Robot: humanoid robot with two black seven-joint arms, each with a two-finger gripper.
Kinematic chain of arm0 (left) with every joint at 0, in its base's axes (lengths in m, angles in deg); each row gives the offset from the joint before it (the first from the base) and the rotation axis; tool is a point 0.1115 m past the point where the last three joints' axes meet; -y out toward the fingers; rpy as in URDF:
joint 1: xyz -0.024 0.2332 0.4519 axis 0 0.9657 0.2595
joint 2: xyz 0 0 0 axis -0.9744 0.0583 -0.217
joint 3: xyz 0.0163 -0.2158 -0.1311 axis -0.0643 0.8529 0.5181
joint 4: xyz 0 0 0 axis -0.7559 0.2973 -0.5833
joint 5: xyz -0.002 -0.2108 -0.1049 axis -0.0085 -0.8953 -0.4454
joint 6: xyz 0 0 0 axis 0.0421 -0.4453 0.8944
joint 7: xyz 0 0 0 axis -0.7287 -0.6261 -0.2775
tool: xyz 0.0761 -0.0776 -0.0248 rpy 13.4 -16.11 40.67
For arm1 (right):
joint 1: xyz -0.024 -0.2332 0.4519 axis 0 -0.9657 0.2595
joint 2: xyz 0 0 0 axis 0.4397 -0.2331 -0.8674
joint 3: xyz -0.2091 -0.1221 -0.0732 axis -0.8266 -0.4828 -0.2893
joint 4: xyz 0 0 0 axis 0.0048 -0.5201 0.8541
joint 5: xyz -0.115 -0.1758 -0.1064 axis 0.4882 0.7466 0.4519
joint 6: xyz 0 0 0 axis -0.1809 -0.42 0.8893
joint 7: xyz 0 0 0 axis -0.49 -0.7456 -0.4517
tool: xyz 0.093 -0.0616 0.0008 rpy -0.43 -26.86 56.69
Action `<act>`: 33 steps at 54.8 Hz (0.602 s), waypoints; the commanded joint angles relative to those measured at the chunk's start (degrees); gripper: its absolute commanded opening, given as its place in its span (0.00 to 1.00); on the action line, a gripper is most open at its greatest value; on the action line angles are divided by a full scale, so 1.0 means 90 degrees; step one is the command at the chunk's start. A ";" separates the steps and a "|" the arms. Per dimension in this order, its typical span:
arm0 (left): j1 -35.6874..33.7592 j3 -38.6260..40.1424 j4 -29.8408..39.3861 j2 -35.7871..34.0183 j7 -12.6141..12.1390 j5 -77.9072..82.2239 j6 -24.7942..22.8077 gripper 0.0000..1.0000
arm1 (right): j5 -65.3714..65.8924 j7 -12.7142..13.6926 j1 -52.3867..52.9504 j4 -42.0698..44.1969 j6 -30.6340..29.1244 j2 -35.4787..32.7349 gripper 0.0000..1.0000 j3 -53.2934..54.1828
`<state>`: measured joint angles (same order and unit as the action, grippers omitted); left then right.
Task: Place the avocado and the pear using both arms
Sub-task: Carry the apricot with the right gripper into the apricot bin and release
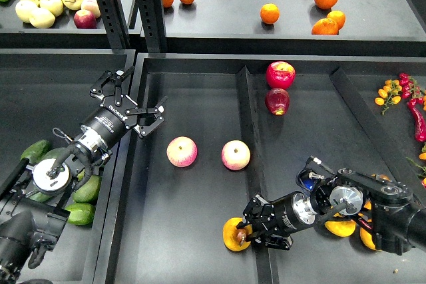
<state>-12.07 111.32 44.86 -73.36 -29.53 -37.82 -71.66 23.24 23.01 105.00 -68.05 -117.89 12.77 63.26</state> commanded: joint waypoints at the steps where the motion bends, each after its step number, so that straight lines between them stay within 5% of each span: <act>1: 0.0000 0.0004 0.0000 0.0000 -0.0002 0.0000 0.0000 0.99 | 0.0012 0.0000 -0.0034 -0.0005 0.0000 -0.0033 0.25 0.0091; 33: 0.0117 -0.0025 0.0009 0.0000 -0.0012 0.0000 0.0000 0.99 | -0.0202 0.0000 0.0132 0.0025 0.0000 -0.0120 0.19 0.0589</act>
<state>-11.02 111.18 44.94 -73.36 -29.55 -37.82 -71.66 22.55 23.01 105.29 -67.84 -117.88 12.17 67.39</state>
